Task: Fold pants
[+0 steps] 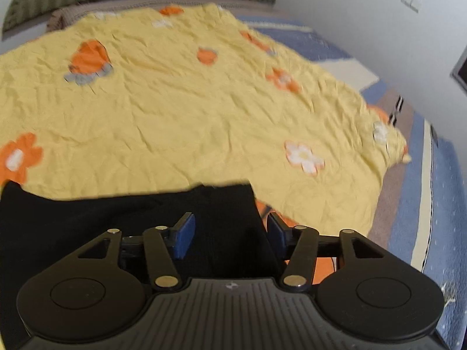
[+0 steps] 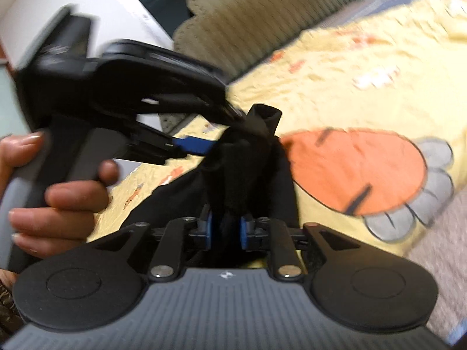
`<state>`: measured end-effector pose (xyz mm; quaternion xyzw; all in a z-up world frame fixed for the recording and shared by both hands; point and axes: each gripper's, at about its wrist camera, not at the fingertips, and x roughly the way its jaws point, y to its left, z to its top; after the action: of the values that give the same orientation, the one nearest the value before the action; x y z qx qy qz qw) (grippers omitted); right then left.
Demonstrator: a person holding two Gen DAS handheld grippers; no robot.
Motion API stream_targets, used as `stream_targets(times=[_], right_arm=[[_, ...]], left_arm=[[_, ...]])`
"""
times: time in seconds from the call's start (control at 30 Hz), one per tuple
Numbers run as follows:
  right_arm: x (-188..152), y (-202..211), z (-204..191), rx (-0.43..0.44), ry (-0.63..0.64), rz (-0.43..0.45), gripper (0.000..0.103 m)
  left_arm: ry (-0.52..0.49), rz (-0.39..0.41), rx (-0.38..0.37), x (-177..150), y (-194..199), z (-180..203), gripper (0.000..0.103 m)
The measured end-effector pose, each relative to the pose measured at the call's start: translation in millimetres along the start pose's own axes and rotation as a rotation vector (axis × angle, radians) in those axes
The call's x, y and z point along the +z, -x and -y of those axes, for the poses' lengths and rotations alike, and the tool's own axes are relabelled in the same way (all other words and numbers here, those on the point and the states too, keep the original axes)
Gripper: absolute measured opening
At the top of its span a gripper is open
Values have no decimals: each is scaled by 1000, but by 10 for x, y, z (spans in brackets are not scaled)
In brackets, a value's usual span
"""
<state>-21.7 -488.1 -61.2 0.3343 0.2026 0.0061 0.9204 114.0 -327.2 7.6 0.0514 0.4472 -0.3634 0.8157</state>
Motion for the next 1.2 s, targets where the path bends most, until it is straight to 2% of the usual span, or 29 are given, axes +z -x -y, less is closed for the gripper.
stream_targets(times=[0.1, 0.27, 0.33, 0.37, 0.47, 0.57, 0.6, 0.7, 0.77, 0.87, 0.97, 1.03, 1.1, 1.2], right_arm=[[4, 16, 139, 6, -70, -20, 19], [20, 108, 236, 11, -110, -45, 24], [32, 215, 222, -20, -92, -42, 30], [51, 283, 214, -58, -78, -26, 37], [176, 488, 130, -149, -28, 72, 37], [381, 427, -120, -134, 77, 112, 37], [429, 342, -204, -131, 115, 108, 43], [514, 69, -318, -144, 130, 62, 44], [482, 6, -340, -155, 111, 38, 44], [367, 125, -397, -165, 121, 19, 44], [270, 268, -401, -186, 146, -7, 44], [243, 254, -358, -193, 142, -32, 42], [216, 161, -322, -196, 135, -71, 16], [169, 100, -294, -222, 176, -100, 7]], left_arm=[[28, 54, 32, 31, 205, -221, 55], [136, 140, 171, -92, 595, -983, 63], [192, 160, 200, -171, 735, -1302, 63], [225, 171, 217, -216, 806, -1467, 63], [273, 179, 245, -286, 905, -1788, 63], [296, 160, 229, -309, 882, -1924, 63], [295, 153, 224, -312, 858, -1911, 63], [241, 146, 232, -347, 777, -1848, 63], [179, 139, 258, -335, 692, -1794, 63], [111, 122, 297, -273, 506, -1786, 63], [105, 99, 336, -220, 275, -1857, 63], [118, 76, 364, -214, 111, -1922, 63], [128, 71, 387, -230, 18, -1976, 63], [124, 66, 405, -247, -57, -2023, 66]])
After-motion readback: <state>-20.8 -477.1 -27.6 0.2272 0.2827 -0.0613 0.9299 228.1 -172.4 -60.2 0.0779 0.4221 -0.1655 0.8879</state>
